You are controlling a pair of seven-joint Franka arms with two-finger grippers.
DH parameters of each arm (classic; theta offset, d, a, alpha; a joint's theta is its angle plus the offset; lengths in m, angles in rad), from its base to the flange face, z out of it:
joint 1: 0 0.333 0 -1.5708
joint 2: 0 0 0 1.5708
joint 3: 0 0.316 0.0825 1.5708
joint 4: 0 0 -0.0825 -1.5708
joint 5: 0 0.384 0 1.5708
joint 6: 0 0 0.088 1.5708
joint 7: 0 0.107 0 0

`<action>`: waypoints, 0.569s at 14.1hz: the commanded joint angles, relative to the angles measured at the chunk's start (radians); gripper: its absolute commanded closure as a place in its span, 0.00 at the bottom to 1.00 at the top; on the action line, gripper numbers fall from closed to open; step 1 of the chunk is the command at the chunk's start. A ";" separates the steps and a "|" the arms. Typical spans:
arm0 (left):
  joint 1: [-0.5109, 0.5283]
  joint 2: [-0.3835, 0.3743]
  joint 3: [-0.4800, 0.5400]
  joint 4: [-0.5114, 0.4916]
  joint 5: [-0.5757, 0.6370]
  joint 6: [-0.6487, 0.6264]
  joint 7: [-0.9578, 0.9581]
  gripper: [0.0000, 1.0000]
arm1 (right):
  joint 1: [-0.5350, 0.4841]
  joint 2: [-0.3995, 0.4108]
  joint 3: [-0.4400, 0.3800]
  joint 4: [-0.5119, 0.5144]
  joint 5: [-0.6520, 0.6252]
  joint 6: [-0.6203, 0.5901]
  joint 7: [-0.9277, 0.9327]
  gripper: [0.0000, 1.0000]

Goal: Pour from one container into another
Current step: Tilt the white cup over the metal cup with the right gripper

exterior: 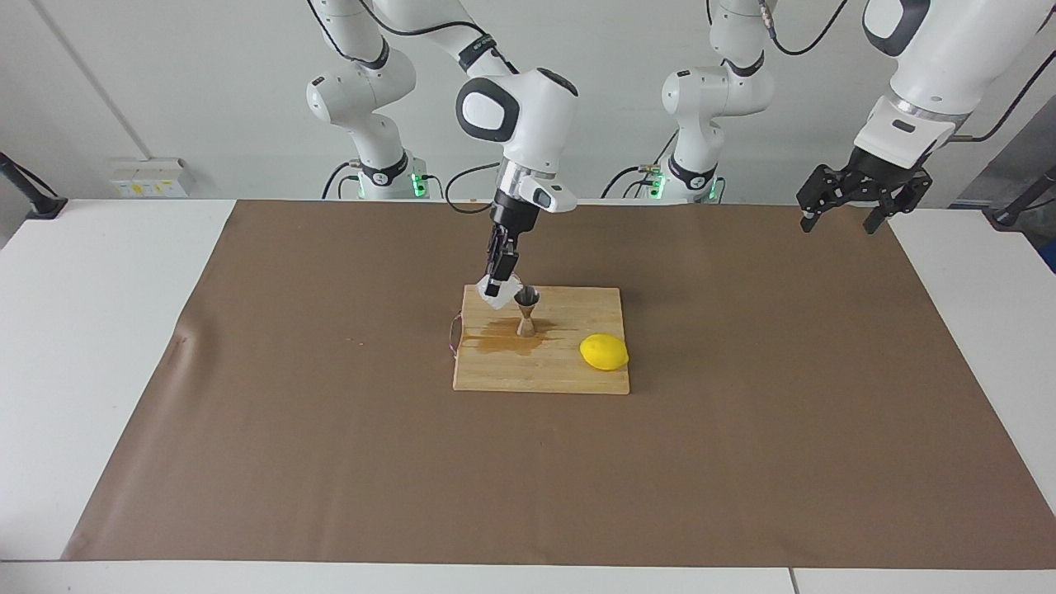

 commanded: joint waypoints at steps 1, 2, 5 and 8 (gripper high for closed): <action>-0.006 -0.004 0.001 -0.009 0.018 0.006 -0.004 0.00 | 0.011 -0.014 0.002 -0.030 -0.055 -0.003 0.045 1.00; -0.006 -0.003 0.001 -0.009 0.018 0.006 -0.004 0.00 | 0.011 -0.011 0.002 -0.030 -0.068 -0.003 0.045 1.00; -0.006 -0.003 0.001 -0.009 0.018 0.006 -0.005 0.00 | 0.011 -0.013 0.003 -0.030 -0.089 -0.006 0.047 1.00; -0.006 -0.003 -0.001 -0.009 0.018 0.006 -0.005 0.00 | 0.030 -0.014 0.003 -0.030 -0.115 -0.024 0.045 1.00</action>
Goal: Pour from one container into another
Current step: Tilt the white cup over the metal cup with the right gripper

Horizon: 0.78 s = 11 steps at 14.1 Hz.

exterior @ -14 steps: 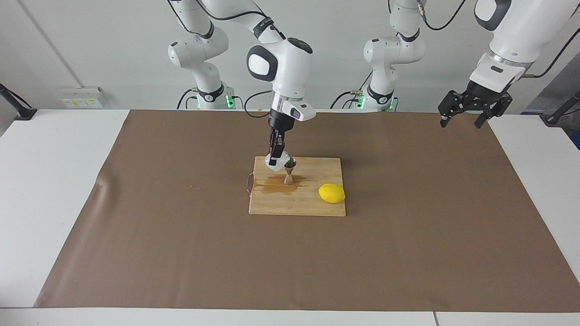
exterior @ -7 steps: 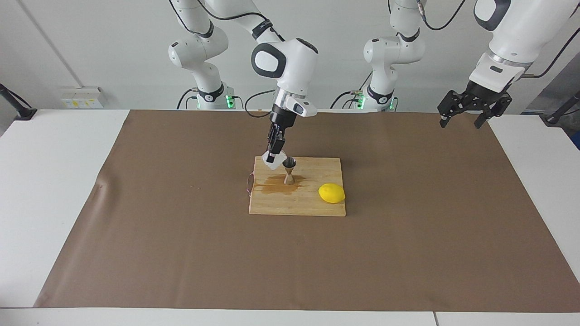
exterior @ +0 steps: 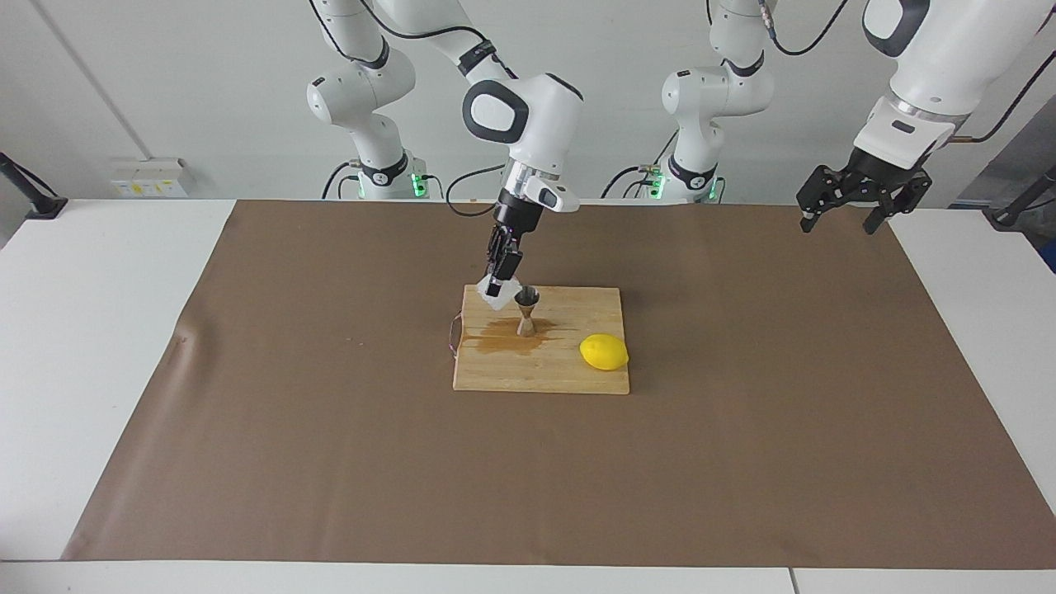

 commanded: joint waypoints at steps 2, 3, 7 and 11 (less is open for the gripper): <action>-0.006 -0.004 0.000 -0.009 0.018 0.006 -0.005 0.00 | 0.013 -0.016 0.003 -0.014 -0.038 -0.026 0.027 1.00; -0.006 -0.004 0.001 -0.008 0.018 0.006 -0.005 0.00 | 0.014 -0.016 0.003 -0.012 -0.038 -0.032 0.027 1.00; -0.006 -0.004 0.000 -0.008 0.018 0.007 -0.005 0.00 | 0.011 -0.010 0.005 0.000 -0.035 -0.038 0.024 1.00; -0.006 -0.004 0.000 -0.009 0.018 0.007 -0.004 0.00 | 0.007 -0.010 0.008 0.003 0.004 -0.037 0.018 1.00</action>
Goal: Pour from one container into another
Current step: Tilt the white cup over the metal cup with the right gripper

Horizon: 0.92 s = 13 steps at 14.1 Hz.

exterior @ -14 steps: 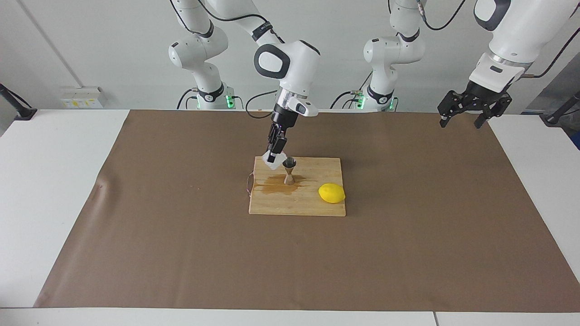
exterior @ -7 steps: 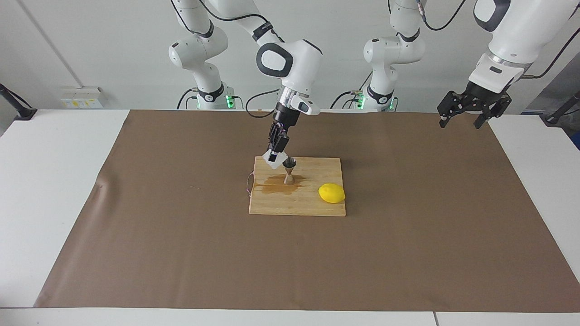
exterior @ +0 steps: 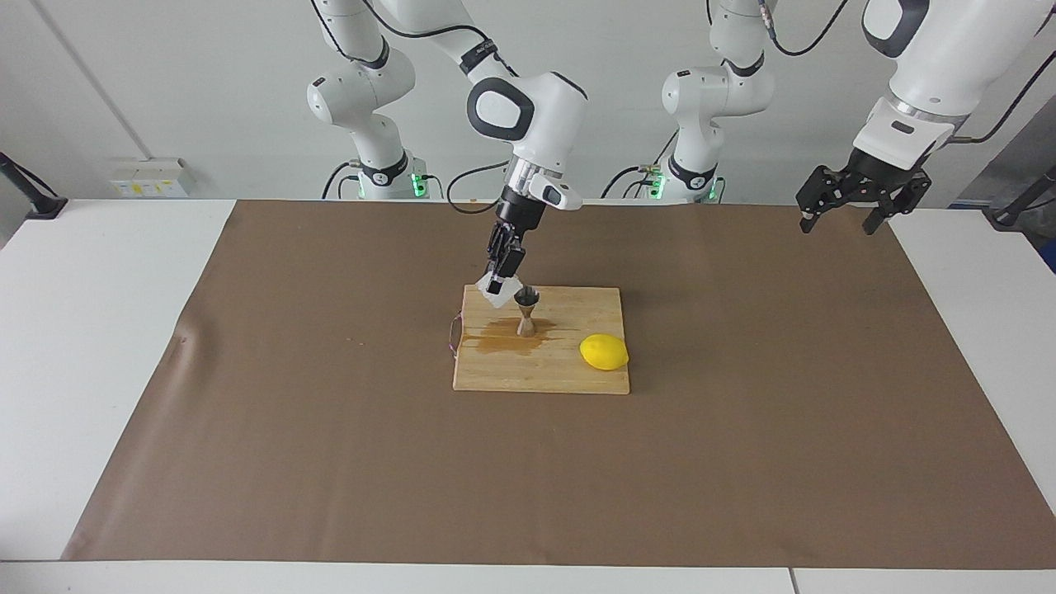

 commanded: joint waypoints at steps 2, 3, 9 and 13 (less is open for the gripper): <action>-0.006 -0.005 0.000 -0.008 0.018 0.007 -0.005 0.00 | -0.012 -0.010 0.008 0.001 0.032 -0.002 0.006 1.00; -0.006 -0.005 0.000 -0.008 0.018 0.007 -0.005 0.00 | -0.018 -0.010 0.008 0.004 0.046 0.002 -0.006 1.00; -0.006 -0.005 0.000 -0.009 0.018 0.007 -0.005 0.00 | -0.033 -0.008 0.006 0.040 0.148 0.006 -0.026 1.00; -0.006 -0.005 0.000 -0.009 0.018 0.007 -0.005 0.00 | -0.067 -0.008 0.008 0.050 0.229 0.017 -0.045 1.00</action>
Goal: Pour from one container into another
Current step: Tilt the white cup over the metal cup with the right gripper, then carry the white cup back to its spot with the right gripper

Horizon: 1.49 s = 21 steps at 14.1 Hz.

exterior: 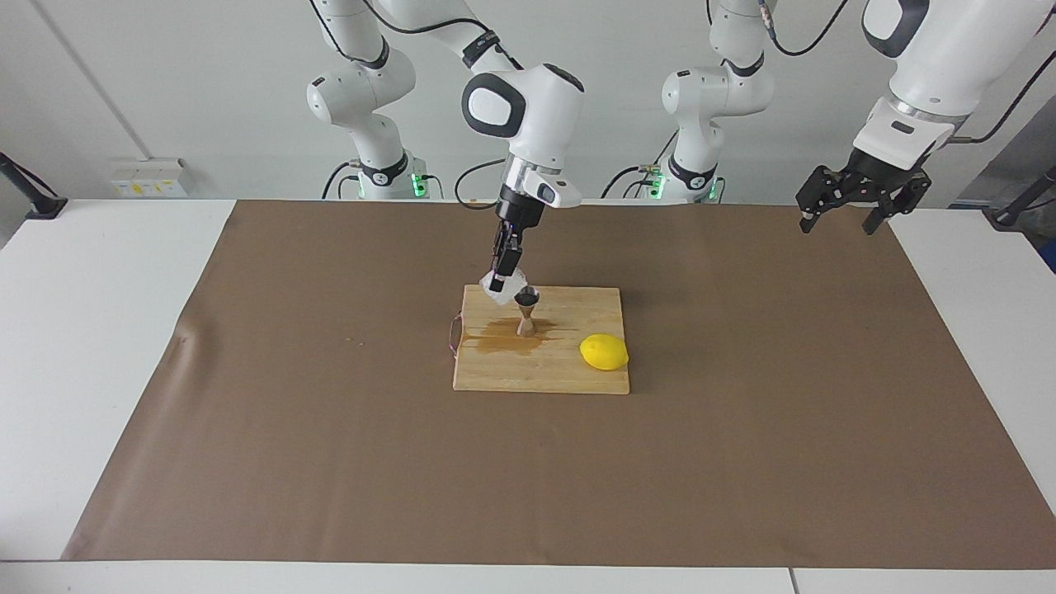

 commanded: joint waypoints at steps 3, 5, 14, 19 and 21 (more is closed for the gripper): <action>-0.006 -0.005 0.000 -0.009 0.018 0.007 -0.004 0.00 | -0.060 -0.011 0.009 0.016 0.122 0.026 -0.058 1.00; -0.006 -0.005 0.000 -0.008 0.018 0.007 -0.004 0.00 | -0.064 -0.017 0.009 0.016 0.145 0.025 -0.057 1.00; -0.006 -0.003 0.000 -0.009 0.019 0.007 -0.004 0.00 | -0.303 -0.026 0.007 -0.005 0.526 0.046 -0.435 1.00; -0.006 -0.003 -0.001 -0.009 0.019 0.007 -0.004 0.00 | -0.452 -0.028 0.007 -0.074 0.694 0.084 -0.703 1.00; -0.006 -0.003 -0.001 -0.009 0.019 0.007 -0.004 0.00 | -0.512 -0.026 0.006 -0.118 0.778 0.106 -0.809 1.00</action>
